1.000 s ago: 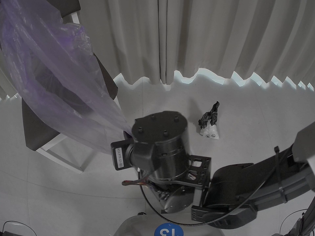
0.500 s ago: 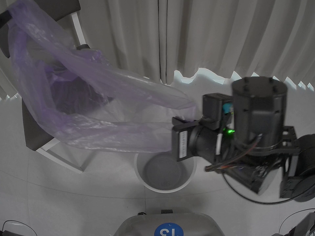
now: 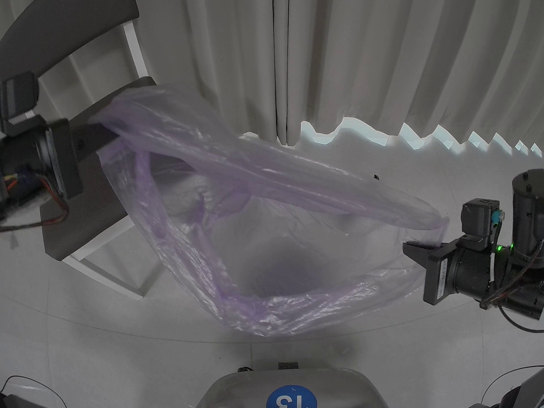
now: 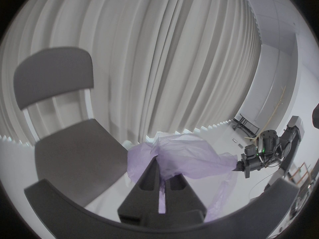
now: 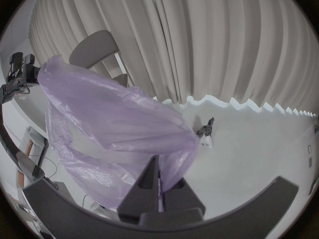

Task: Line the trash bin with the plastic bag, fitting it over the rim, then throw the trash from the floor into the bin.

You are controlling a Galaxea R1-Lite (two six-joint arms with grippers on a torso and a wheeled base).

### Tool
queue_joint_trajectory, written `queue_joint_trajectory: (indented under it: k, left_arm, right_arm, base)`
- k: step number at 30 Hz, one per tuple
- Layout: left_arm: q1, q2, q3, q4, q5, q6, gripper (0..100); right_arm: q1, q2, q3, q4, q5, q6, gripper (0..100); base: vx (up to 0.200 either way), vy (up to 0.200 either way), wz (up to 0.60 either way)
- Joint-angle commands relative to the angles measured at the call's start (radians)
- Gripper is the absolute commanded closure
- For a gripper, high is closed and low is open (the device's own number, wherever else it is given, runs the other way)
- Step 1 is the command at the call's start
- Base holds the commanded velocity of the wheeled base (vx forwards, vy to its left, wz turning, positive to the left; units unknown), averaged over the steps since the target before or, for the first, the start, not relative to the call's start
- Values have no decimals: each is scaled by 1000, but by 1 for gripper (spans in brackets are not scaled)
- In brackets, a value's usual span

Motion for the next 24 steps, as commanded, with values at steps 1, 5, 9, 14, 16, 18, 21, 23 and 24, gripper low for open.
queue_joint_trajectory:
  k: [1, 5, 9, 14, 16, 18, 21, 23, 24]
  left_arm:
    - [-50, 70, 115, -85, -5, -55, 100]
    - [-56, 116, 199, -179, -3, -64, 100]
    - [-57, 177, 279, -280, -5, -104, 100]
    - [-59, 251, 333, -367, -5, -149, 100]
    - [-64, 257, 356, -389, -6, -149, 100]
    - [-64, 271, 371, -403, -6, -150, 100]
    - [-64, 295, 379, -416, -5, -164, 100]
    - [-64, 314, 385, -441, -5, -181, 100]
    - [-64, 315, 387, -442, -5, -181, 100]
  right_arm:
    - [-56, -51, 61, 22, 31, 3, 100]
    - [-75, -28, 77, 22, 76, 5, 100]
    - [-92, 67, 55, 10, 106, 16, 100]
    - [-92, 197, 14, -19, 122, 34, 100]
    - [-91, 243, 6, -33, 126, 32, 100]
    - [-89, 283, 3, -52, 131, 32, 100]
    - [-89, 329, -11, -79, 132, 32, 100]
    - [-89, 380, -23, -112, 132, 32, 100]
    - [-89, 386, -25, -116, 132, 32, 100]
  base:
    - [0, 0, 0]
    - [0, 0, 0]
    - [0, 0, 0]
    - [0, 0, 0]
    - [0, 0, 0]
    - [0, 0, 0]
    - [0, 0, 0]
    - [0, 0, 0]
    - [0, 0, 0]
